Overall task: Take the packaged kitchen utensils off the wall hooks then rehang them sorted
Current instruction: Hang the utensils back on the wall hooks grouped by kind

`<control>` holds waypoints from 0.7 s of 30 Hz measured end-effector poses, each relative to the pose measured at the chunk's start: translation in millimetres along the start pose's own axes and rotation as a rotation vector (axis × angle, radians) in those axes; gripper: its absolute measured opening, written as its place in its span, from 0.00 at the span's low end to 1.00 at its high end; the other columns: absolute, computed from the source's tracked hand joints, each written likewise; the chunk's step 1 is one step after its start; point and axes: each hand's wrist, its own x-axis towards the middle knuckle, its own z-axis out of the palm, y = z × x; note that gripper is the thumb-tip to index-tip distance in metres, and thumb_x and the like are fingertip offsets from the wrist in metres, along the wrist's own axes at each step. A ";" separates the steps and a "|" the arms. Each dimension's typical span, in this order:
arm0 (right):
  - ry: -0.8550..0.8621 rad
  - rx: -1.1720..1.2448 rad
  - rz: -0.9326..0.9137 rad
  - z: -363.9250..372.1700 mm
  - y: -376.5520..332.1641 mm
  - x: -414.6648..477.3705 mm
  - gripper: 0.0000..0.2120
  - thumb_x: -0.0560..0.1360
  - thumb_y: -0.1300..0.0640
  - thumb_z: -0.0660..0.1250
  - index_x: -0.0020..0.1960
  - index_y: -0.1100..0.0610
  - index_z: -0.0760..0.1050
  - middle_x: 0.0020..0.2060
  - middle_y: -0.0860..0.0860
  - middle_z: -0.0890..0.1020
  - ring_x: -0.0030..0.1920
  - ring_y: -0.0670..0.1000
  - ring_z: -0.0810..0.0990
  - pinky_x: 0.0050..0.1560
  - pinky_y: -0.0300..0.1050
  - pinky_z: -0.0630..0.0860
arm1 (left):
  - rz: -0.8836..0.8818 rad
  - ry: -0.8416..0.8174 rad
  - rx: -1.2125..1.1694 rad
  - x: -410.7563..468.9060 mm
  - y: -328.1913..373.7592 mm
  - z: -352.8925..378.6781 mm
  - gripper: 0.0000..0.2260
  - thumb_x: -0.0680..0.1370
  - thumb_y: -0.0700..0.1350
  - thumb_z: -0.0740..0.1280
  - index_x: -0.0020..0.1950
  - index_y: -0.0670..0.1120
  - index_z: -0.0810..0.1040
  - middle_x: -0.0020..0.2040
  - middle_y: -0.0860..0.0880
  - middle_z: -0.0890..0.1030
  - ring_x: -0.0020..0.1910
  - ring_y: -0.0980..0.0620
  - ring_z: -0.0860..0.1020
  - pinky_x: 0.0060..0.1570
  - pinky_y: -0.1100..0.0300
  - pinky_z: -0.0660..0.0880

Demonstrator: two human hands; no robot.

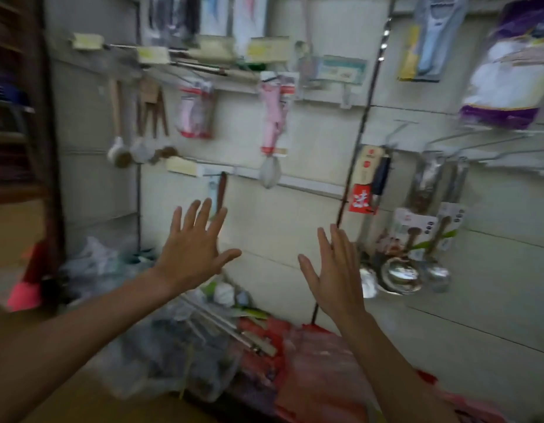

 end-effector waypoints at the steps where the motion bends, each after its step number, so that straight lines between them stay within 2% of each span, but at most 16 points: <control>1: -0.017 0.004 -0.027 10.7 -22.1 0.7 0.34 0.80 0.36 0.51 0.78 0.57 0.62 0.79 0.58 0.59 0.79 0.59 0.55 0.77 0.60 0.54 | -0.033 -0.017 0.040 -14.4 -25.4 -4.2 0.41 0.75 0.73 0.46 0.78 0.46 0.62 0.77 0.38 0.61 0.76 0.36 0.60 0.72 0.35 0.56; 7: -0.122 0.070 -0.167 80.7 -163.0 1.5 0.36 0.79 0.35 0.49 0.78 0.58 0.62 0.78 0.60 0.60 0.78 0.61 0.56 0.77 0.60 0.52 | -0.208 -0.053 0.175 -108.7 -168.3 -29.0 0.41 0.75 0.73 0.47 0.78 0.46 0.63 0.75 0.38 0.65 0.74 0.36 0.62 0.73 0.36 0.56; 14: -0.276 0.209 -0.342 165.6 -345.8 -32.4 0.35 0.80 0.36 0.48 0.76 0.59 0.65 0.76 0.62 0.64 0.76 0.64 0.61 0.74 0.65 0.59 | -0.439 -0.095 0.305 -242.0 -320.4 -52.8 0.40 0.74 0.73 0.47 0.74 0.46 0.68 0.73 0.37 0.68 0.72 0.36 0.65 0.71 0.36 0.60; 21: -0.362 0.293 -0.525 228.5 -510.8 -83.1 0.36 0.79 0.34 0.48 0.77 0.57 0.65 0.76 0.59 0.64 0.77 0.60 0.60 0.75 0.61 0.59 | -0.640 -0.172 0.407 -376.9 -435.0 -76.0 0.40 0.76 0.72 0.48 0.77 0.45 0.63 0.76 0.38 0.63 0.75 0.36 0.60 0.73 0.36 0.57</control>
